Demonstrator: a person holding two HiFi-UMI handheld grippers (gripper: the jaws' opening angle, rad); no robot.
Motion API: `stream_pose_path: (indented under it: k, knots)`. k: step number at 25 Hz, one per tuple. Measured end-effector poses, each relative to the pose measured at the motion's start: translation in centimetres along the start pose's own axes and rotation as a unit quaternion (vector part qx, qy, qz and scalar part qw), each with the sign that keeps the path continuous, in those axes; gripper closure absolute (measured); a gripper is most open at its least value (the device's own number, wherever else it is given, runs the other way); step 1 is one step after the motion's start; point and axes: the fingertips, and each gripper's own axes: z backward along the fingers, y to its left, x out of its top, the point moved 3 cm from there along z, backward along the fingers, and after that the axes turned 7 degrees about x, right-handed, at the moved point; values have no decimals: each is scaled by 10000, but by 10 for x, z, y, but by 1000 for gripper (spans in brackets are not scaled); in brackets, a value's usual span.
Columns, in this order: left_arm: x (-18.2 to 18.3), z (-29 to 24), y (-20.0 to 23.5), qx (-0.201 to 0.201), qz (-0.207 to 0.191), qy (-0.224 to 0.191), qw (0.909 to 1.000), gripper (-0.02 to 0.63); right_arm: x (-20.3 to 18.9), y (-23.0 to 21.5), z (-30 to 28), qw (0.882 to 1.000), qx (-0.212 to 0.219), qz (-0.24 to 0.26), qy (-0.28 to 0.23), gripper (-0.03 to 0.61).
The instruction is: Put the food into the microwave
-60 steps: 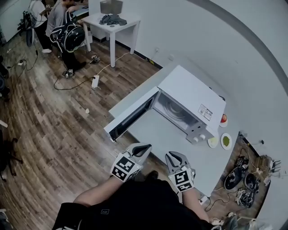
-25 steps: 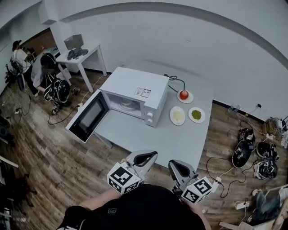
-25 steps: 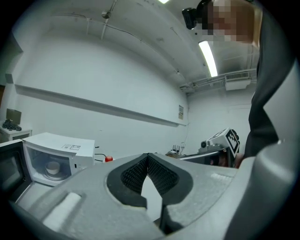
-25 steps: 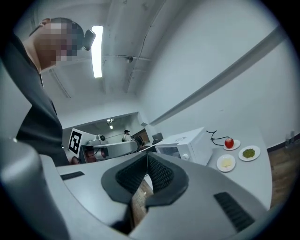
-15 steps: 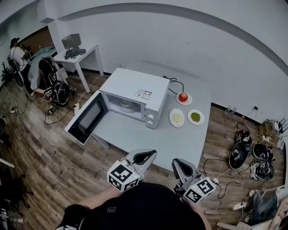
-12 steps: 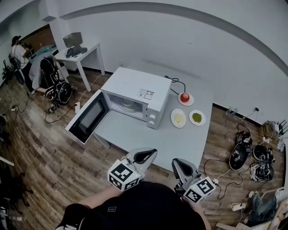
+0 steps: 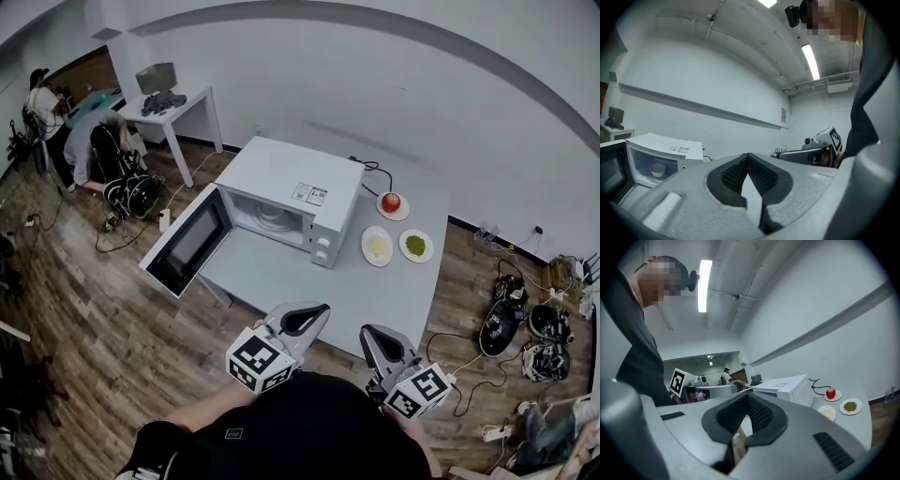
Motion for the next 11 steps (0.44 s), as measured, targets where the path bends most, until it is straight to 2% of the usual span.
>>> stream_pose_path:
  k: [11]
  knots:
    - [1,-5,-3,-64,2,3,10000,606,0,-2,2,10000,-35,17,51,566]
